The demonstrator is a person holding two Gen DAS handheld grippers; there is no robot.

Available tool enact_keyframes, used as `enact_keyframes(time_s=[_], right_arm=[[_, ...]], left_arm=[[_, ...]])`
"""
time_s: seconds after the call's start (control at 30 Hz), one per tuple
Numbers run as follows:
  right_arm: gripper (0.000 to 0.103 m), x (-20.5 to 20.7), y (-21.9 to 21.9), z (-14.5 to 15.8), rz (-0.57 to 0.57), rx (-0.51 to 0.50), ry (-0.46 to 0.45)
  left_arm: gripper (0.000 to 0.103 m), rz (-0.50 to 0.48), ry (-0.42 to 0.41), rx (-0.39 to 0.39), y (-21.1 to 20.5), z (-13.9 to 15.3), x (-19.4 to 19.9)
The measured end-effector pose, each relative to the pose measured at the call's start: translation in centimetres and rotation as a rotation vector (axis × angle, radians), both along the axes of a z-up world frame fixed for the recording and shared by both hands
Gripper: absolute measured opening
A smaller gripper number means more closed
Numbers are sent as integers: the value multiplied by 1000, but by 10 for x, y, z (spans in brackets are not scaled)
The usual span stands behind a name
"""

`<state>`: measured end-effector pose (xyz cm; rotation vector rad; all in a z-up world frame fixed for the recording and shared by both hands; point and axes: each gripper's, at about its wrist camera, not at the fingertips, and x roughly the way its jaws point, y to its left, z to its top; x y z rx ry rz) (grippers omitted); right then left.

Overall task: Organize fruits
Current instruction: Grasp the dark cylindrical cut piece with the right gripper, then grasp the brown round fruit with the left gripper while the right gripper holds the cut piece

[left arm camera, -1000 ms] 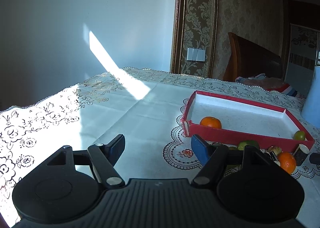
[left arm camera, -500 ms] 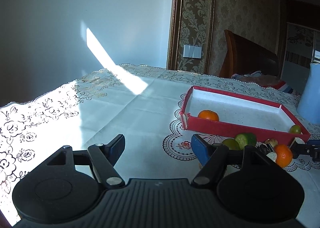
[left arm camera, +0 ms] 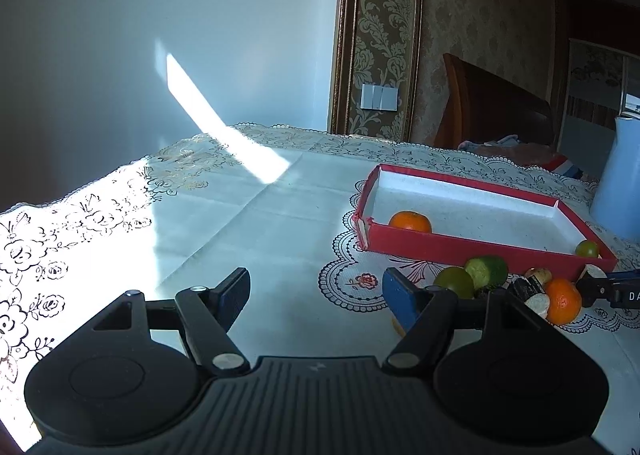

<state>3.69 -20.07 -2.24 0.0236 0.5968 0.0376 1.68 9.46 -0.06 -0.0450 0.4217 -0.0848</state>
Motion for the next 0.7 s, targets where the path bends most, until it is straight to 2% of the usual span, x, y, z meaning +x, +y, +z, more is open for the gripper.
enact_keyframes(time_s=[0.27, 0.7], right_arm=[[31, 2, -1, -2, 7, 10, 13], [31, -6, -8, 0, 7, 48, -19]], left_arm=[[73, -23, 9, 18, -6, -2, -3], [73, -111, 9, 45, -23, 0, -9]])
